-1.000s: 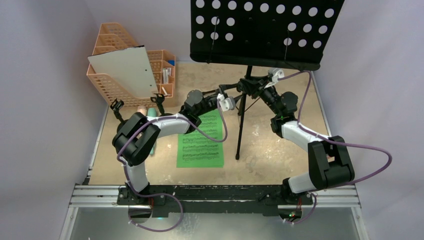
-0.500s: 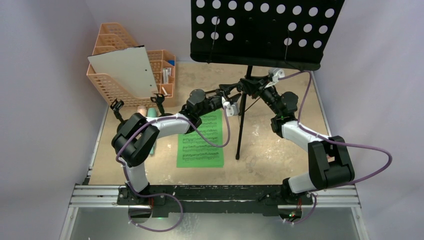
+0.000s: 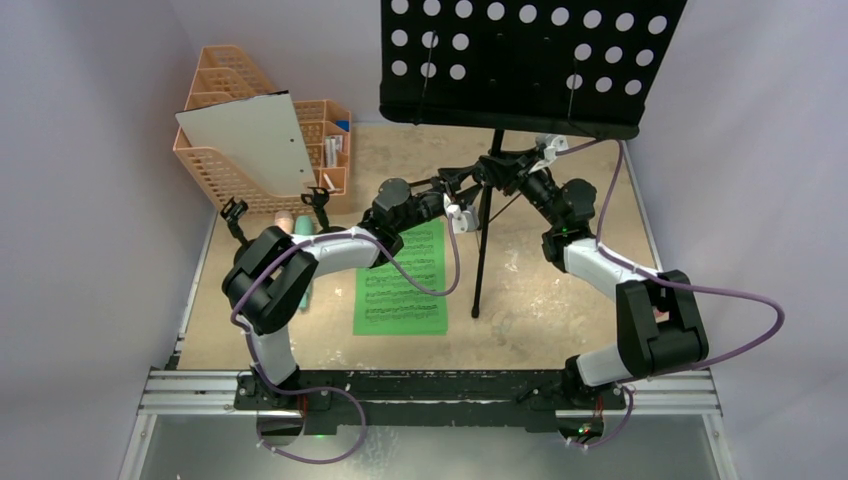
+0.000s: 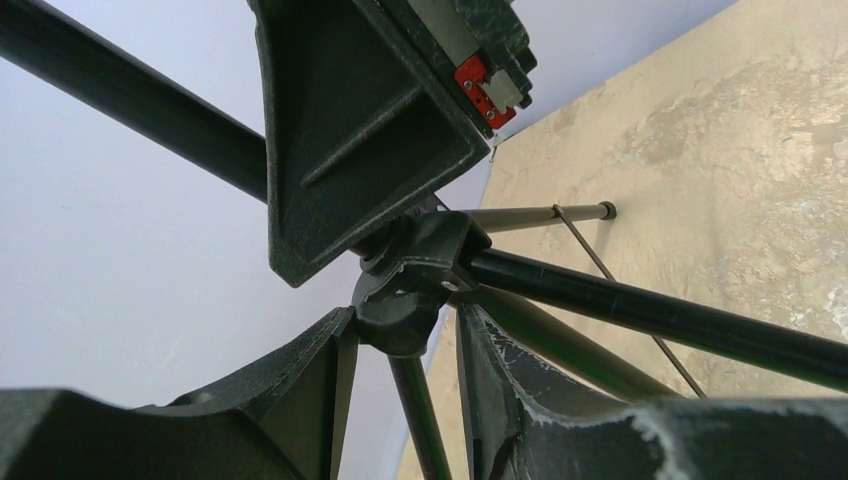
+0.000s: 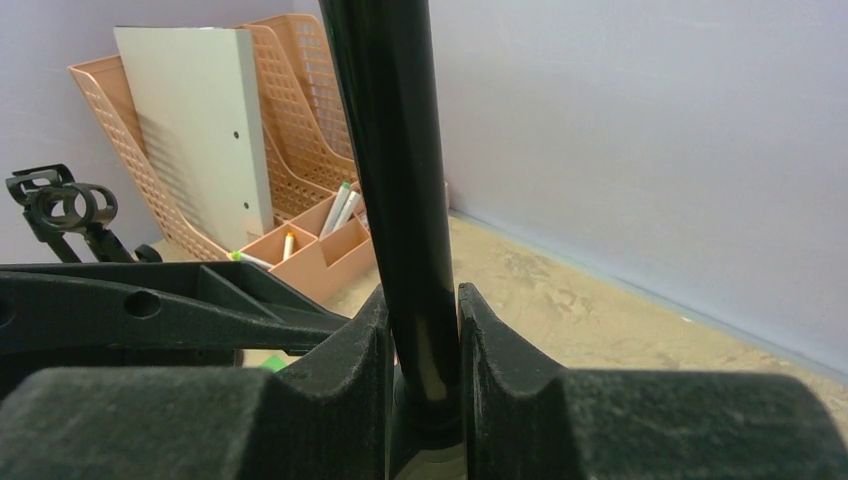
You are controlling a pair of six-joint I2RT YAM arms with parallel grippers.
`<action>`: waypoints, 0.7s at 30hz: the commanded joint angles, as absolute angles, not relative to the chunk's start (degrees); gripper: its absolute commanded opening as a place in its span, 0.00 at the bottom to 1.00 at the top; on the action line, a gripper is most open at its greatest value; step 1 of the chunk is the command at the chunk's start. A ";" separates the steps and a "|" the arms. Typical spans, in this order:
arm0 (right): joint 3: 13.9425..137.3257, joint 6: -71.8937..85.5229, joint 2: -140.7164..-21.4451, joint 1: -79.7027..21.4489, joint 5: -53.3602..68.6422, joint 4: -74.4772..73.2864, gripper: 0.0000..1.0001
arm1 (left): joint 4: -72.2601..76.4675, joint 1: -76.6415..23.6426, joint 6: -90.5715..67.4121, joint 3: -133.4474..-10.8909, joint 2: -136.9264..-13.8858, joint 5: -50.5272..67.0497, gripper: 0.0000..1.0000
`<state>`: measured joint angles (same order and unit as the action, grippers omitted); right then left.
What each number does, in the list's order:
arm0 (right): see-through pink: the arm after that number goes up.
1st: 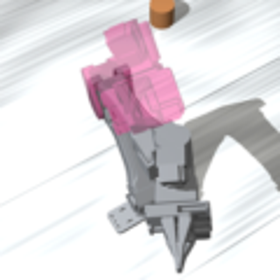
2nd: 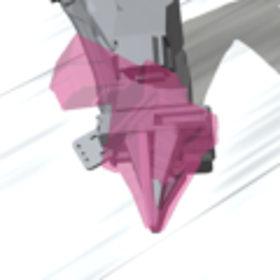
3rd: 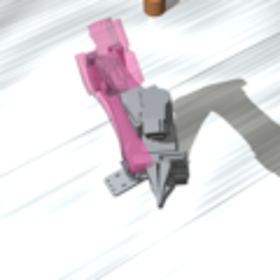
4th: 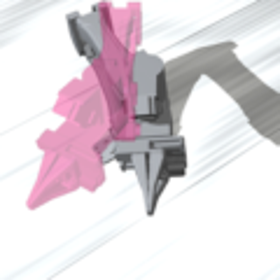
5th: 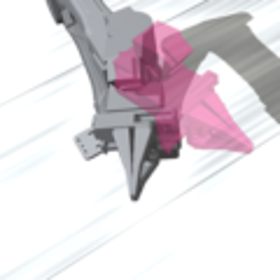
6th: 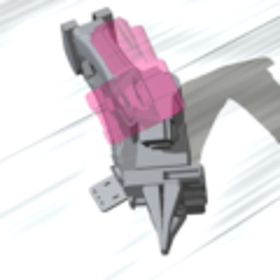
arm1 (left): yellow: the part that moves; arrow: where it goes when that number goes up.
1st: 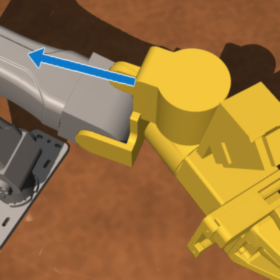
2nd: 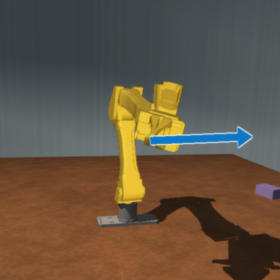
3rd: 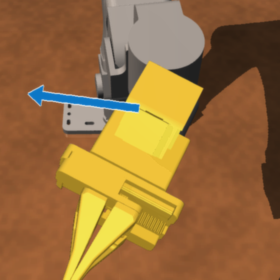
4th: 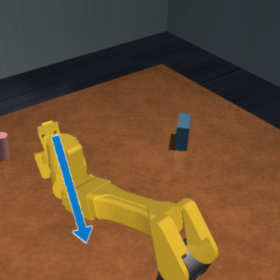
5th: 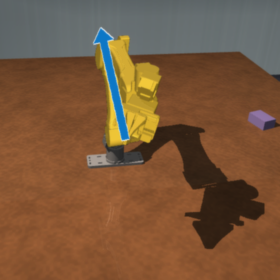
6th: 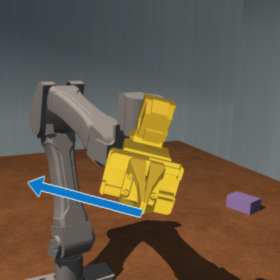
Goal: Pack up the instrument practice props
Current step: Unscrew the knob on the music stand.
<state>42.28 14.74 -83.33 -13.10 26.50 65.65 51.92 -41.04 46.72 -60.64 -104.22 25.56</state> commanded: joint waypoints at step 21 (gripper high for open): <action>44.52 19.53 -82.94 -12.96 25.58 57.49 0.00 | 48.59 -41.75 51.29 -61.82 -100.25 24.48 0.09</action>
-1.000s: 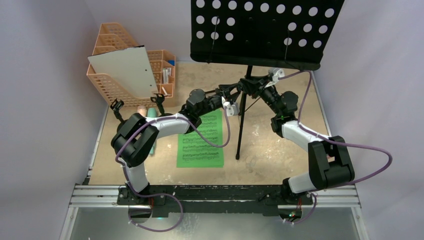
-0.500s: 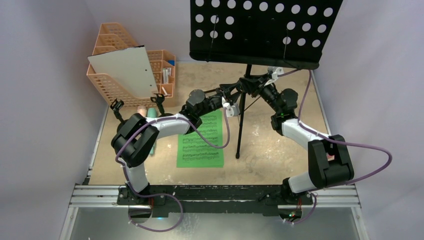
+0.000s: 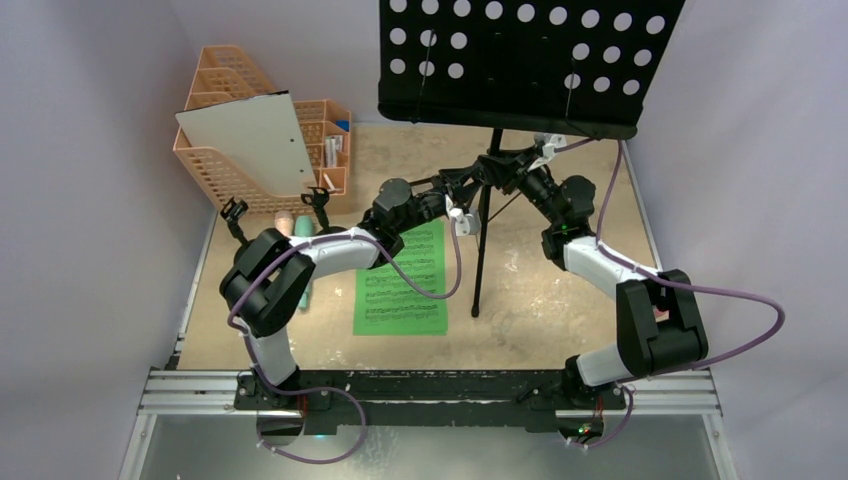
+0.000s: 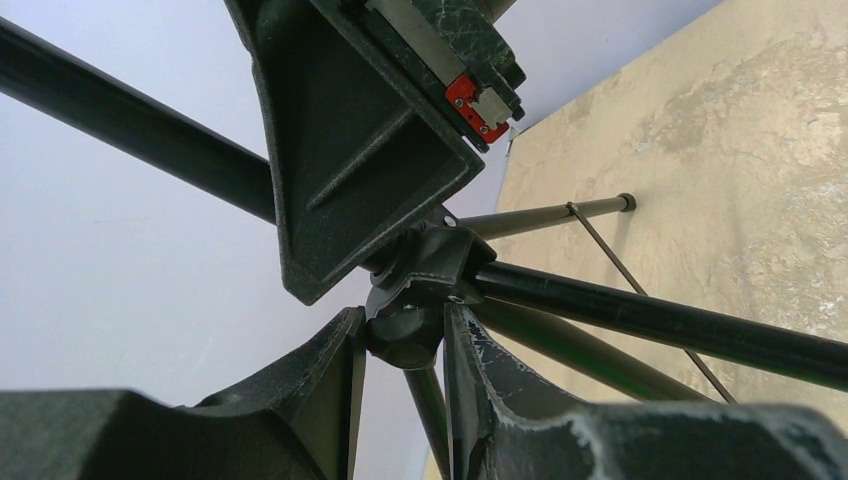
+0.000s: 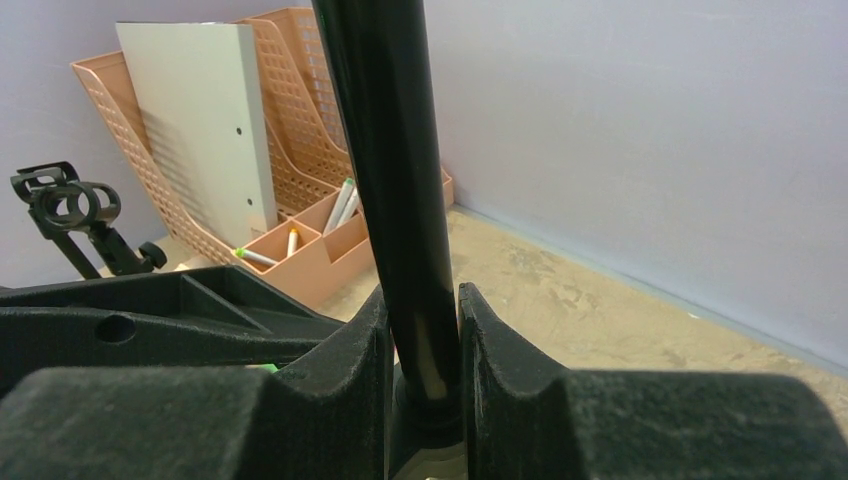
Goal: Pack up the instrument practice props
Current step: Unscrew the knob on the music stand.
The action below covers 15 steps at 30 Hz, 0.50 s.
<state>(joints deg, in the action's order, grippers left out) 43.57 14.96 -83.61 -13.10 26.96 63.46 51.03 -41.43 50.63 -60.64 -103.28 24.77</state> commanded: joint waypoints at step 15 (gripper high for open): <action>37.72 28.60 -79.87 -7.19 27.19 67.76 0.00 | 47.61 -41.89 11.11 -64.19 -97.04 15.05 0.00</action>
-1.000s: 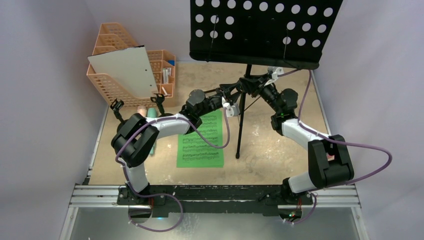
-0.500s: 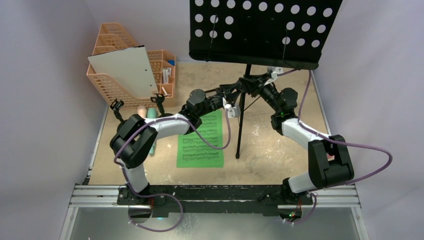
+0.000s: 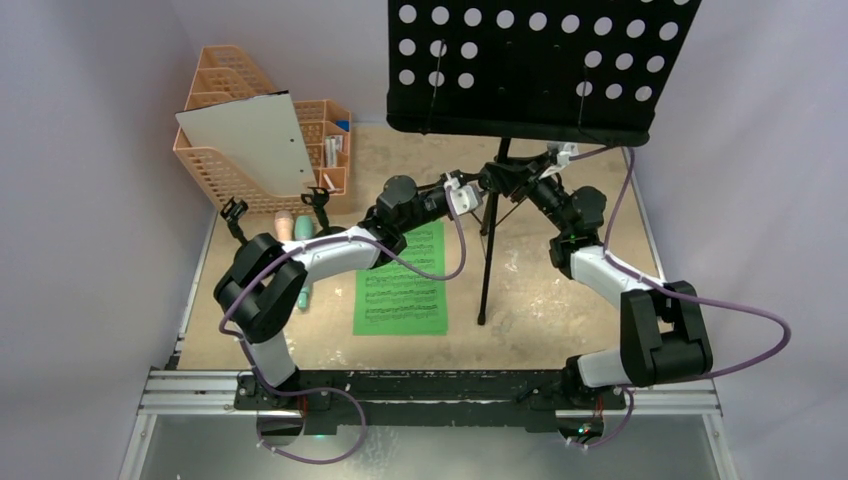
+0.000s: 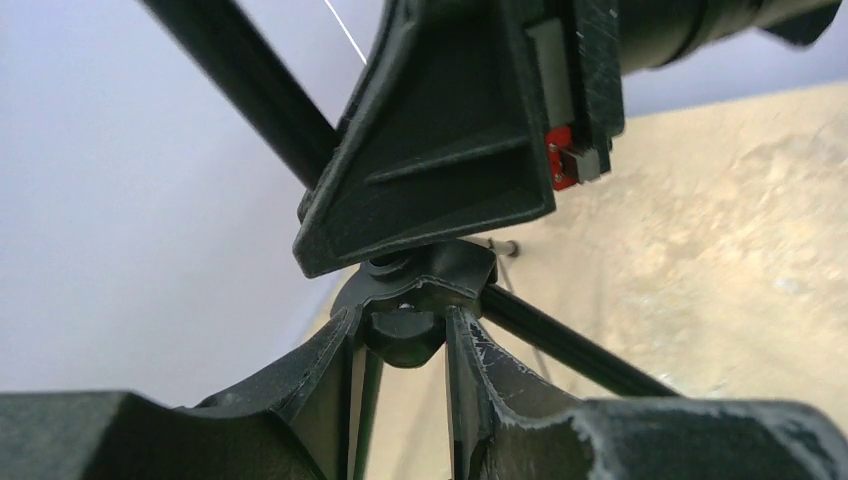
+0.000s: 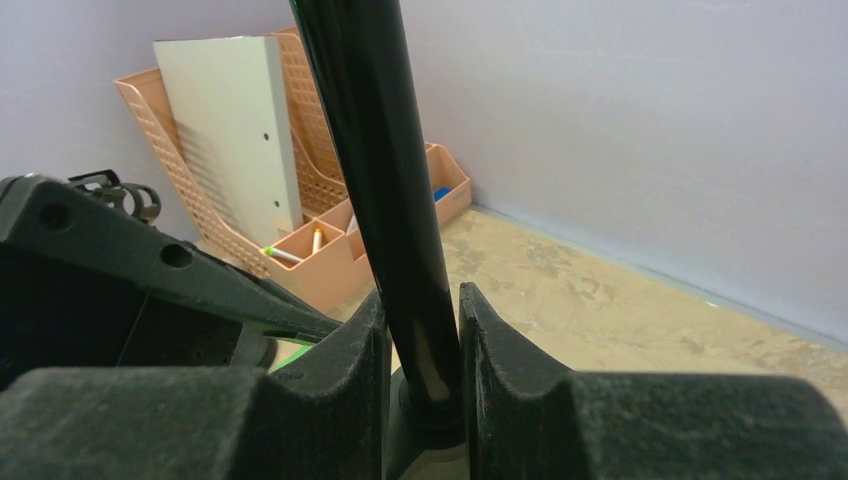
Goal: Pack up the instrument practice props
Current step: Unscrew the knob on the music stand.
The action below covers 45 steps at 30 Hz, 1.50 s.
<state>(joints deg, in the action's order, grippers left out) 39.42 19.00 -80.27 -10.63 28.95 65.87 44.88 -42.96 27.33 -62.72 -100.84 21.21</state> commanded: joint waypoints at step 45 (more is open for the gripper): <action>40.62 22.67 -76.68 -7.13 28.08 59.18 0.00 | 63.94 -43.86 5.04 -53.87 -95.90 13.90 0.63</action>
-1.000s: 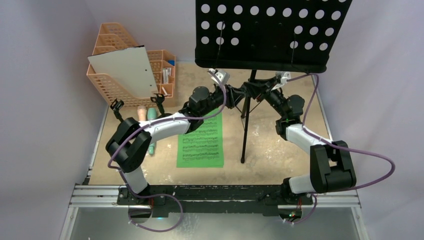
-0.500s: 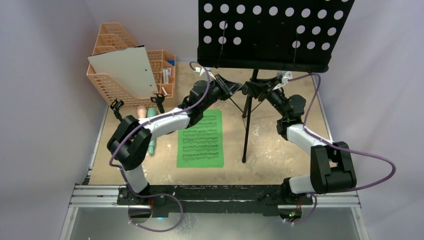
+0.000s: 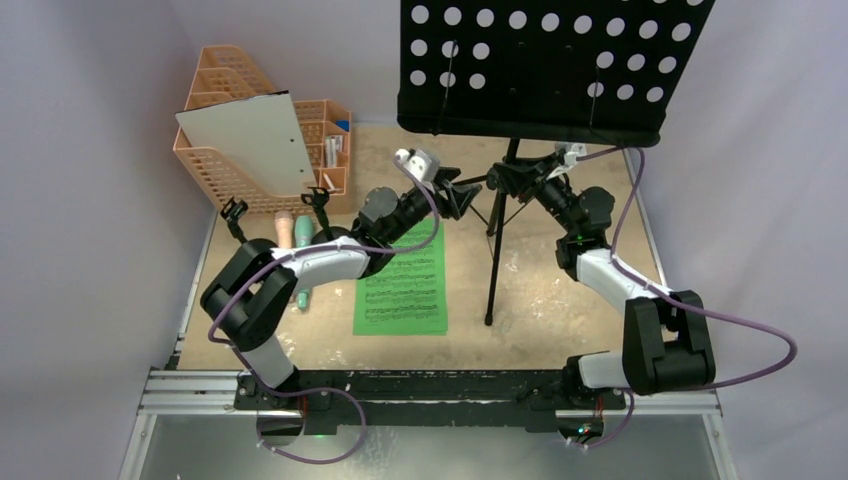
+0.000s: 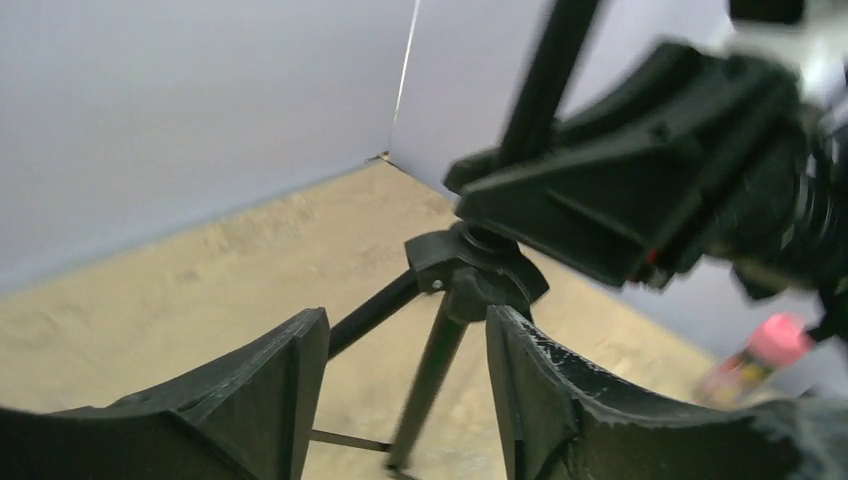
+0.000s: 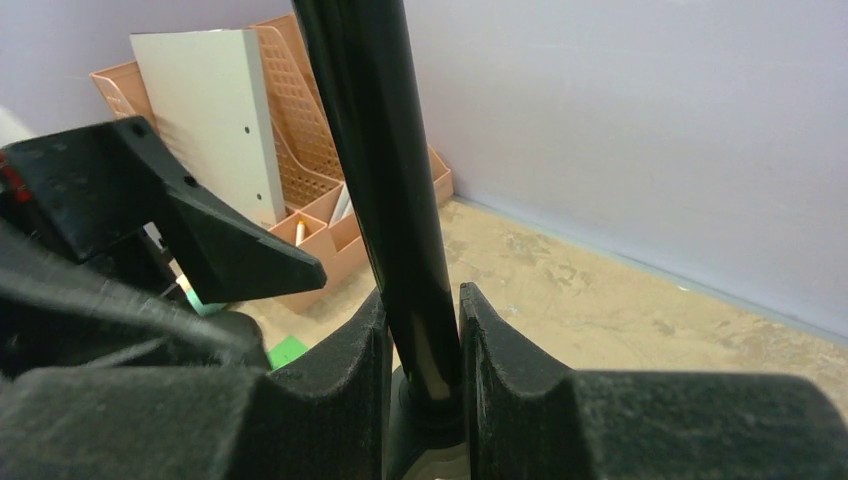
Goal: Pack up the instrument practice props
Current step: Unscrew the knob on the music stand.
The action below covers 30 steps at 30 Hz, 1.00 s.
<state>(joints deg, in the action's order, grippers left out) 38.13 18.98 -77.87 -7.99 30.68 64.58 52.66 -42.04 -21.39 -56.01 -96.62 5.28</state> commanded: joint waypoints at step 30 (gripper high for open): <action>42.28 21.74 -73.52 -7.13 31.20 55.72 0.00 | 53.37 -45.97 56.48 -63.20 -104.94 21.71 0.49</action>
<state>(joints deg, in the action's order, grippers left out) 40.05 17.04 -75.57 -7.70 32.14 56.82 54.04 -45.71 53.01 -59.86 -103.94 20.99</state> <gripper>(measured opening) 0.272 0.502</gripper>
